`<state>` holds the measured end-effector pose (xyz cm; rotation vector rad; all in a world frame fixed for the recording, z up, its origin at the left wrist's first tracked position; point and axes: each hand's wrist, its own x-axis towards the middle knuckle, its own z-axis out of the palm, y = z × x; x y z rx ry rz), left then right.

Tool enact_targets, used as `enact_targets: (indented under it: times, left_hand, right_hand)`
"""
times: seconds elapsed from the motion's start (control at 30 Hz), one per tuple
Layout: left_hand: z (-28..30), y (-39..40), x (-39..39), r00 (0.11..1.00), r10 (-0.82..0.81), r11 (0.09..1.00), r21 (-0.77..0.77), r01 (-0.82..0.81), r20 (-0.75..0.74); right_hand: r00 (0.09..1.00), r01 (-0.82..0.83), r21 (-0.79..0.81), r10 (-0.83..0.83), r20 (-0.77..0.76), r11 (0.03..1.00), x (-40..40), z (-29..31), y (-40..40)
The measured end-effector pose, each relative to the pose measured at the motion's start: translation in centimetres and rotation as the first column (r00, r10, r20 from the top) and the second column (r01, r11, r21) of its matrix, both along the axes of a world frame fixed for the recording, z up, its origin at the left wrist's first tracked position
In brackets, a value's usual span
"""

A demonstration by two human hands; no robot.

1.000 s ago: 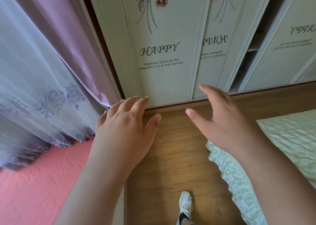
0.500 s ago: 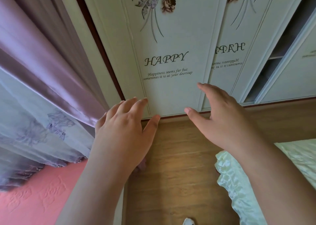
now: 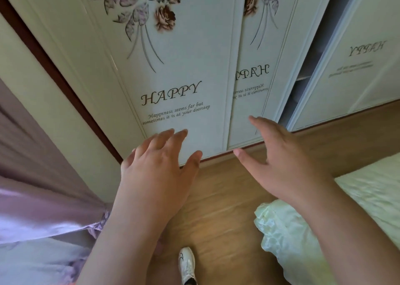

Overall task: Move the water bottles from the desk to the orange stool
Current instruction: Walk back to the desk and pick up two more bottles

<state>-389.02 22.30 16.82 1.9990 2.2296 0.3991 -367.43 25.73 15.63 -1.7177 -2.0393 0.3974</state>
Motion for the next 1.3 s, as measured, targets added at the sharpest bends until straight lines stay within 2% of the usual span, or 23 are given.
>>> enact_targets:
  times: [0.2, 0.37, 0.5, 0.57, 0.67, 0.93, 1.3]
  left_hand:
    - [1.3, 9.3, -3.1, 0.991, -0.134, 0.99, 0.047, 0.134, 0.0]
    - [1.8, 16.0, -5.9, 0.97, -0.245, 0.969, 0.042, 0.245, -0.001]
    - [1.5, 20.2, -7.3, 0.943, -0.328, 0.945, 0.025, 0.328, 0.05]
    - [1.3, 21.8, -7.7, 0.934, -0.354, 0.935, 0.023, 0.354, 0.044]
    - [0.9, 23.9, -8.0, 0.931, -0.364, 0.932, -0.006, 0.364, 0.018]
    - [0.1, 30.0, -6.2, 0.91, -0.411, 0.908, -0.071, 0.414, 0.054]
    - [2.5, 41.4, 1.1, 0.862, -0.501, 0.865, -0.011, 0.502, -0.08]
  right_hand:
    - [0.988, 0.135, 0.034, -0.137, 0.077, 0.99, -2.8, 2.0, 6.4]
    - [0.97, 0.237, 0.041, -0.239, 0.049, 0.971, -5.7, 2.7, 11.1]
    - [0.952, 0.302, -0.016, -0.301, 0.046, 0.953, -7.1, 1.6, 13.3]
    - [0.939, 0.343, -0.078, -0.339, 0.056, 0.936, -7.5, 1.1, 14.3]
    - [0.927, 0.373, -0.088, -0.369, 0.063, 0.924, -7.7, 0.8, 16.0]
    - [0.901, 0.433, -0.116, -0.431, 0.042, 0.894, -6.5, 0.2, 21.7]
    - [0.887, 0.457, -0.071, -0.46, -0.043, 0.887, 0.4, 0.4, 33.3]
